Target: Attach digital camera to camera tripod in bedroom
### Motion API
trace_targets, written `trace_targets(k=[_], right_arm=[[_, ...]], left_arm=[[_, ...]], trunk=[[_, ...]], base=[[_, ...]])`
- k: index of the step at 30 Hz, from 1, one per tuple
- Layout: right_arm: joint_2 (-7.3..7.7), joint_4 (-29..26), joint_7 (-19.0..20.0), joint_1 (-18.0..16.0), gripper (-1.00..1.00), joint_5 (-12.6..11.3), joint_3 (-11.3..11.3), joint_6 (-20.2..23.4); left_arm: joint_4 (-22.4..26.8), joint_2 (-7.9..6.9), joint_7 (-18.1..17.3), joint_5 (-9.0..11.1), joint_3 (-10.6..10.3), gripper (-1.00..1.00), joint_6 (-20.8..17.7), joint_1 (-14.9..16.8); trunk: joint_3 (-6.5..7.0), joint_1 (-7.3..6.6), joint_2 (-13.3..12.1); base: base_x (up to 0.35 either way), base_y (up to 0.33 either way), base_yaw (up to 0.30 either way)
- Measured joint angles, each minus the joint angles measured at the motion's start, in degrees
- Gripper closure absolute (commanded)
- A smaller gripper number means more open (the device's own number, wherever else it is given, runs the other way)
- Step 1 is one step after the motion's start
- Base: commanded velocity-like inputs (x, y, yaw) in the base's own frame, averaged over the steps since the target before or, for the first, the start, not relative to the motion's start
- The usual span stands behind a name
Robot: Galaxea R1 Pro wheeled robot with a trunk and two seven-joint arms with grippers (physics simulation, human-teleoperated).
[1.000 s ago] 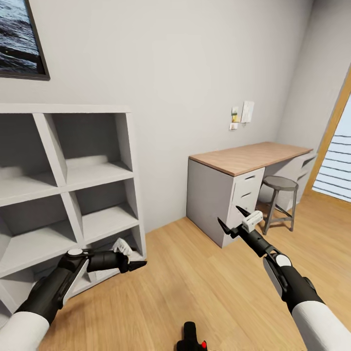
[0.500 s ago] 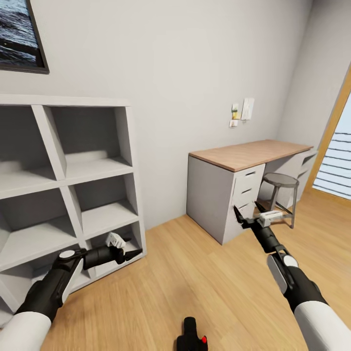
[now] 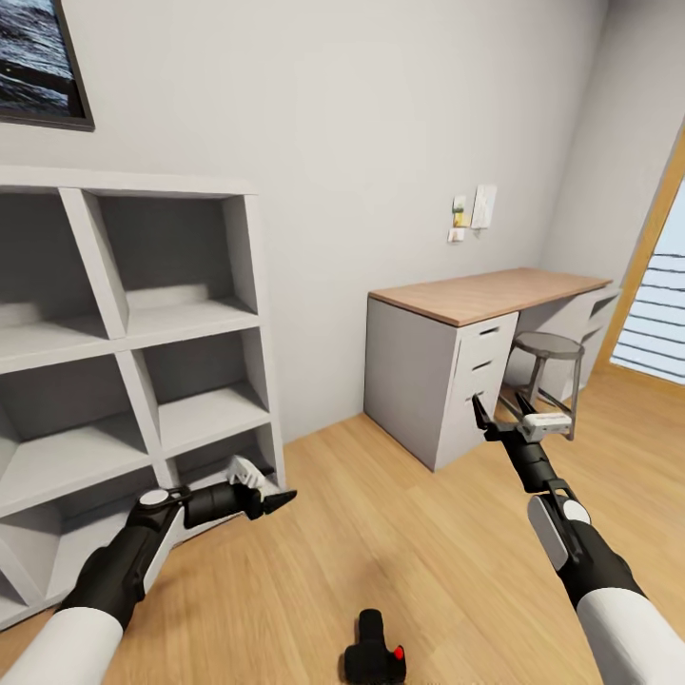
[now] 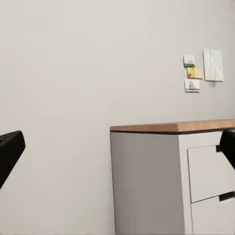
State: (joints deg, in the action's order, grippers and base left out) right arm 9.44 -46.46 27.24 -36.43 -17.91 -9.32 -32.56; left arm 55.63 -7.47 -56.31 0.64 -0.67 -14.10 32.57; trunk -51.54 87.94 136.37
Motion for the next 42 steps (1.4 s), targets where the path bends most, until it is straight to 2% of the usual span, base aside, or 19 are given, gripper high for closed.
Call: trace_targets(k=[4, 6, 11, 12, 17, 18, 25, 26, 28, 32, 34, 42], right_arm=[[-0.03, 0.0, -0.01, 0.0, -1.0, -0.03, -0.03, 0.02], [-0.03, 0.0, -0.01, 0.0, -1.0, -0.03, -0.03, 0.02], [-0.03, 0.03, -0.02, 0.0, -1.0, -0.04, -0.04, 0.02], [-0.04, 0.03, 0.0, 0.0, -1.0, -0.04, -0.04, 0.03], [-0.04, 0.01, 0.03, 0.0, -1.0, -0.04, -0.04, 0.05], [-0.04, 0.02, 0.04, 0.0, -1.0, -0.04, -0.04, 0.07], [-0.04, 0.01, 0.04, 0.0, -1.0, -0.04, -0.04, 0.1], [-0.04, 0.02, 0.05, 0.0, -1.0, -0.04, -0.04, 0.1], [-0.04, 0.01, 0.06, 0.0, -1.0, -0.04, -0.04, 0.11], [-0.04, 0.03, 0.06, 0.0, -1.0, -0.04, -0.04, 0.11], [-0.04, 0.06, 0.07, 0.0, -1.0, -0.04, -0.04, 0.11], [-0.04, 0.08, 0.07, 0.0, -1.0, -0.04, -0.04, 0.13]], left_arm=[[-0.57, 0.21, 0.66, -1.41, -2.18, -1.0, 0.52, -0.03], [-0.95, 0.24, 1.09, -1.71, -2.62, -1.0, 0.78, -0.04], [-4.36, 0.55, 5.92, -2.89, -4.66, -1.0, 3.12, -0.01], [-5.56, 1.25, 9.4, -3.17, -5.31, -1.0, 4.11, 0.0], [-6.21, 1.66, 10.89, -3.3, -6.61, -1.0, 4.91, 0.01], [-6.57, 1.45, 11.16, -3.36, -10.0, -1.0, 6.87, -0.03], [-7.96, -0.3, 11.38, -3.2, -18.62, -1.0, 14.33, -0.06], [-8.72, -0.67, 11.38, -3.2, -20.53, -1.0, 16.4, -0.08], [-9.9, -0.89, 11.4, -3.19, -22.09, -1.0, 18.23, -0.08], [-13.58, -1.15, 11.79, -3.17, -23.84, -1.0, 21.08, -0.05], [-15.41, -1.32, 13.44, -3.14, -24.39, -1.0, 22.25, -0.02], [-16.33, -1.28, 15.14, -3.18, -24.86, -1.0, 23.52, -0.01]], trunk=[[-0.72, 0.88, 1.6], [-1.08, 1.32, 2.41], [-1.97, 2.42, 4.41], [-2.16, 2.64, 4.81], [-3.05, 3.73, 6.82], [-3.27, 3.78, 6.85], [-4.82, 3.96, 6.95], [-5.05, 3.98, 6.96], [-5.49, 4.03, 6.99], [-6.38, 4.14, 7.04], [-6.82, 4.19, 7.07], [-8.59, 4.39, 7.18]], base=[[0.0, 0.0, 0.0], [0.0, 0.0, 0.0], [0.0, 0.0, 0.0], [0.0, 0.0, 0.0], [0.0, 0.0, 0.0], [0.0, 0.0, 0.0], [0.0, 0.0, 0.0], [0.0, 0.0, 0.0], [0.0, 0.0, 0.0], [0.0, 0.0, 0.0], [0.0, 0.0, 0.0], [0.0, 0.0, 0.0]])
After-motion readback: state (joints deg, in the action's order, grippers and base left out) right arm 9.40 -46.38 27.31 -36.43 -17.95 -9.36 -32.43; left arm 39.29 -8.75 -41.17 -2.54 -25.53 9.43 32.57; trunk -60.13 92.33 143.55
